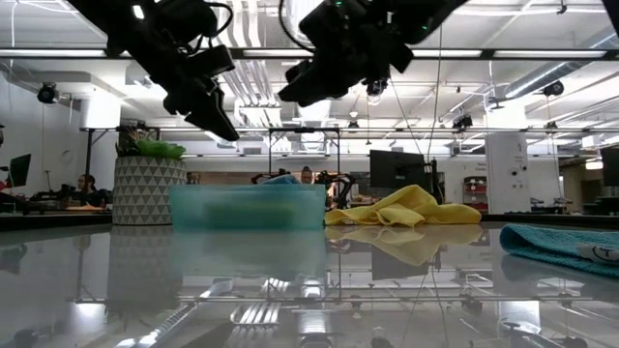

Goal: Fold microfiber towels
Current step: Put the blue microfiber towel into the bin

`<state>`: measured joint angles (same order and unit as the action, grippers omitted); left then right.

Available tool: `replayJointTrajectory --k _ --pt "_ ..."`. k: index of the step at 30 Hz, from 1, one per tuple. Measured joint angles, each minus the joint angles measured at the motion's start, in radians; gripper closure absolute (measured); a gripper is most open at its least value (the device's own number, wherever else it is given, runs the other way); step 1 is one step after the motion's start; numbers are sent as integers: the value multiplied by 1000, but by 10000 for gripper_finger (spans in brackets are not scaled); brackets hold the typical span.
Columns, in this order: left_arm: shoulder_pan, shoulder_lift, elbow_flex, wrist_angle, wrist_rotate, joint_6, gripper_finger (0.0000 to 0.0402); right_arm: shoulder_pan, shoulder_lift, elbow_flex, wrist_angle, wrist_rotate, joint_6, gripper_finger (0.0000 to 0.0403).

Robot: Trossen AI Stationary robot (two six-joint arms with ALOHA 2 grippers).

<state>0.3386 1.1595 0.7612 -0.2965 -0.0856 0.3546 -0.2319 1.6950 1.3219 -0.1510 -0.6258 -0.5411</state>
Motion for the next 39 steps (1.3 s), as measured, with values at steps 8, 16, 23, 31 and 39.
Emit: replayJointTrajectory --k 8,16,23,31,39 --pt "2 0 -3 0 -168 116 227 -41 -109 -173 191 1 43 394" --pt "43 103 -24 121 -153 209 215 -64 -157 -252 271 1 52 394" --pt "53 301 -7 212 -204 323 214 -68 -165 -254 272 0 71 394" --pt "90 414 33 240 -264 342 214 -68 -162 -254 269 1 71 394" --pt "106 422 35 273 -269 340 241 -70 -162 -256 269 1 70 394"
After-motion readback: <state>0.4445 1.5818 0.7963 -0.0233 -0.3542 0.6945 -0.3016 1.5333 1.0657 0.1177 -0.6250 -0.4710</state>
